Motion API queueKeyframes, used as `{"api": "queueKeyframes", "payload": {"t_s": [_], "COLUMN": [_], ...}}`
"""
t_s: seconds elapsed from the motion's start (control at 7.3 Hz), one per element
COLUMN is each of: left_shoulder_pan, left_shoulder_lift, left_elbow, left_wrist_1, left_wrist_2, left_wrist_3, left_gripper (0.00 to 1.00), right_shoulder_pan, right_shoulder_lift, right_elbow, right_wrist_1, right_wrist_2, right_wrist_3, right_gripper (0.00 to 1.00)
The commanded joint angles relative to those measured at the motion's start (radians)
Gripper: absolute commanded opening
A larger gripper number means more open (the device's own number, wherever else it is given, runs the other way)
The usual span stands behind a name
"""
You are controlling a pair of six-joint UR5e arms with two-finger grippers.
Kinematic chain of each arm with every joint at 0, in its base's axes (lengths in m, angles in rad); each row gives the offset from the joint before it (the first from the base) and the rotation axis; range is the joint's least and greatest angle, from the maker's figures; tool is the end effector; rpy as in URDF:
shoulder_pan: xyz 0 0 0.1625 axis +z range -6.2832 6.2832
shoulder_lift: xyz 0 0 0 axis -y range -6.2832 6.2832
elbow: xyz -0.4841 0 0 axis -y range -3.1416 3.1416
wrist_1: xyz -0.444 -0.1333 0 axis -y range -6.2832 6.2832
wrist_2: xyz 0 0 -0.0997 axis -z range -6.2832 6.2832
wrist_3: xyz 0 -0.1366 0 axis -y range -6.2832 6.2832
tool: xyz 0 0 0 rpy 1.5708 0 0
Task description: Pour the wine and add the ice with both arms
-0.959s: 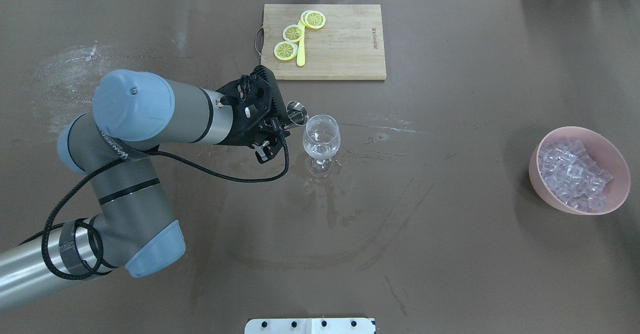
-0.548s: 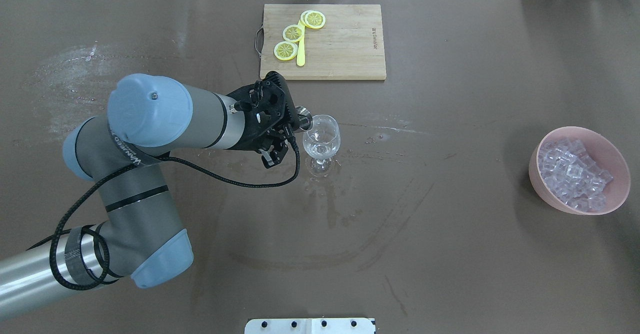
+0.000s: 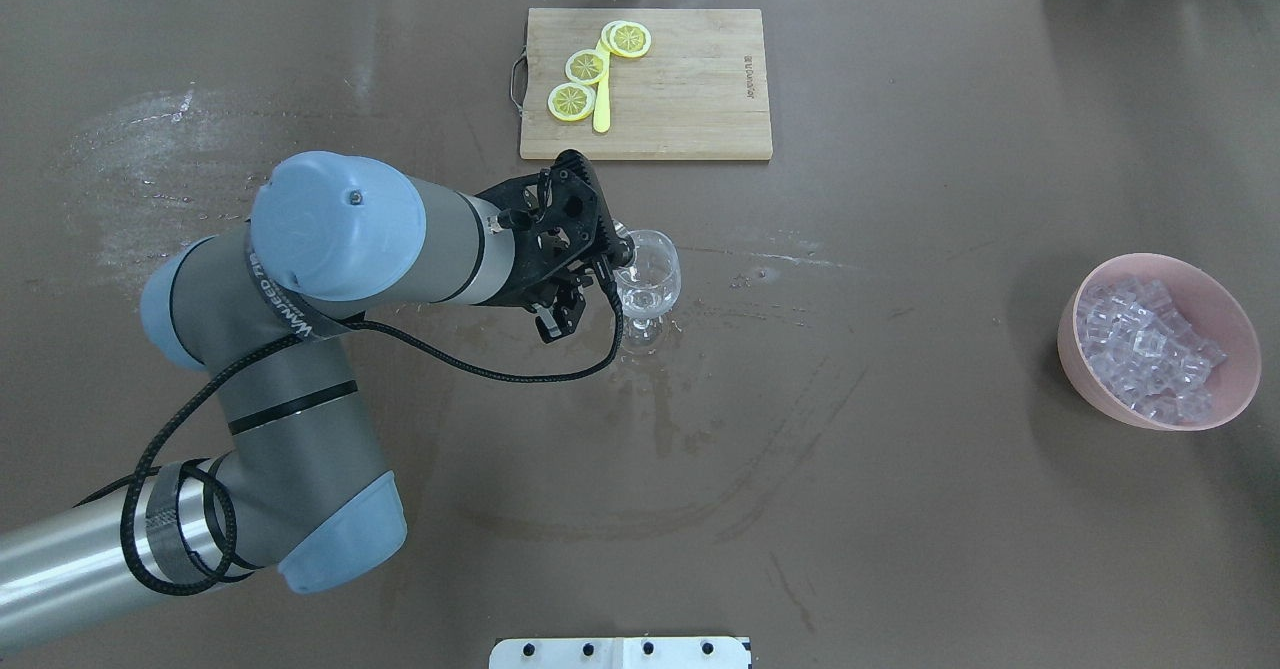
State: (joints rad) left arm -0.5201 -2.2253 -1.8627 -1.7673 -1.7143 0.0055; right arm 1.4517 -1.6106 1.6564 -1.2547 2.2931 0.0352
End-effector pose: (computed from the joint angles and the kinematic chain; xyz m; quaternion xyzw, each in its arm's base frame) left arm 0.5671 -0.4559 0.1517 0.4374 0.3215 0.4562 0.7051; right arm -0.0231 -0.5550 0.6864 0.1411 -0.3595 -0.1021 0.9167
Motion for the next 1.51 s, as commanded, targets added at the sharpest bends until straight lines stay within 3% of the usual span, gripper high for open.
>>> {"api": "queueKeyframes", "payload": {"t_s": [0.0, 1.37], "left_shoulder_pan": [0.002, 0.000], "left_shoulder_lift": [-0.027, -0.091], "left_elbow": [-0.001, 0.000], "left_wrist_1": [0.052, 0.230], "left_wrist_2": [0.028, 0.074], "left_wrist_3": [0.028, 0.057], "left_gripper": [0.00, 0.00], "right_shoulder_pan": [-0.001, -0.001], "right_shoulder_lift": [0.000, 0.000], "right_elbow": [-0.003, -0.003], "right_wrist_1": [0.001, 0.001], "right_wrist_2": [0.000, 0.003], "right_wrist_3": [0.000, 0.000], "right_gripper": [1.00, 1.00]}}
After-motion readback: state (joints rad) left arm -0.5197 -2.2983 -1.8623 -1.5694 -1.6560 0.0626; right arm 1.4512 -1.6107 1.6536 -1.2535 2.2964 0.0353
